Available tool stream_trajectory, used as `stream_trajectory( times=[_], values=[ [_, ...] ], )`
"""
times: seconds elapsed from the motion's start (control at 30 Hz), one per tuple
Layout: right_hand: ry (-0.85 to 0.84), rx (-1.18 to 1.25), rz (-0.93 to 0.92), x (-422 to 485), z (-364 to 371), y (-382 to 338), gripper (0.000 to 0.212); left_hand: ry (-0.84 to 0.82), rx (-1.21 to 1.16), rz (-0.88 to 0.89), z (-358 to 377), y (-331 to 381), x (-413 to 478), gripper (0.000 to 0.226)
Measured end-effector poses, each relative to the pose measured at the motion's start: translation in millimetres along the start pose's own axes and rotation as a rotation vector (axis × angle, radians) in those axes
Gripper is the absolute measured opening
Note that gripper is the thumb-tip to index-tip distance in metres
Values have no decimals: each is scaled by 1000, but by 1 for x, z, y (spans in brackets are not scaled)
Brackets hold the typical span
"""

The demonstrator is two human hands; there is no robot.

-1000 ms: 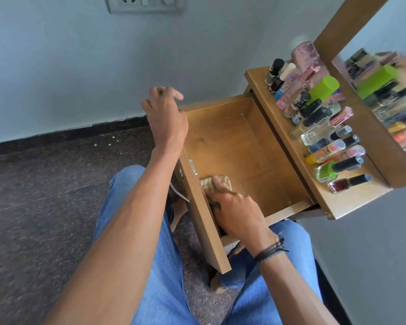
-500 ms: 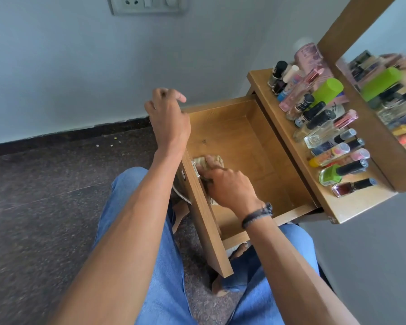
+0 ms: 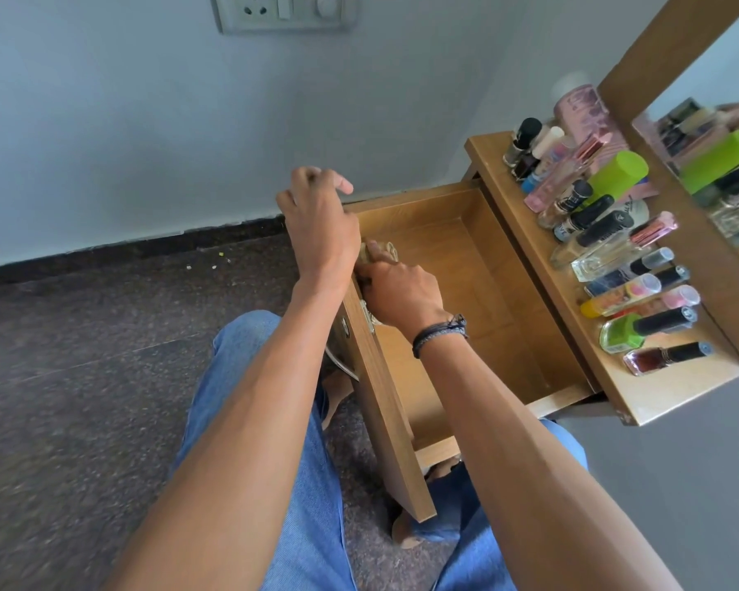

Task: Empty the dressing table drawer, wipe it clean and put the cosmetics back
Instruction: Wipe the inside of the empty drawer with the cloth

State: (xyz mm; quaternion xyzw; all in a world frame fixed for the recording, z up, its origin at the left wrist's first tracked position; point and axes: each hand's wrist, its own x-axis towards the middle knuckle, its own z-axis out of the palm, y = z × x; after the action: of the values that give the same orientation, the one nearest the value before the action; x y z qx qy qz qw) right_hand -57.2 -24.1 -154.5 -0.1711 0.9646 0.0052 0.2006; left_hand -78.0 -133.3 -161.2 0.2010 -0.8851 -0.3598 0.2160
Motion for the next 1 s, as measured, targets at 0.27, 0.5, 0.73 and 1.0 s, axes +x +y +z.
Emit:
stream_trajectory(
  times=[0.27, 0.5, 0.73, 1.0],
  values=[
    [24, 42, 7, 9, 5, 3, 45, -10, 6, -5, -1, 0, 1, 45],
    [46, 95, 110, 10, 0, 41, 39, -13, 3, -10, -1, 2, 0, 48],
    [20, 234, 183, 27, -13, 110, 50, -15, -18, -14, 0, 2, 0, 47],
    [69, 359, 245, 25, -11, 115, 46, -18, -21, -9, 5, 3, 1, 46]
  ],
)
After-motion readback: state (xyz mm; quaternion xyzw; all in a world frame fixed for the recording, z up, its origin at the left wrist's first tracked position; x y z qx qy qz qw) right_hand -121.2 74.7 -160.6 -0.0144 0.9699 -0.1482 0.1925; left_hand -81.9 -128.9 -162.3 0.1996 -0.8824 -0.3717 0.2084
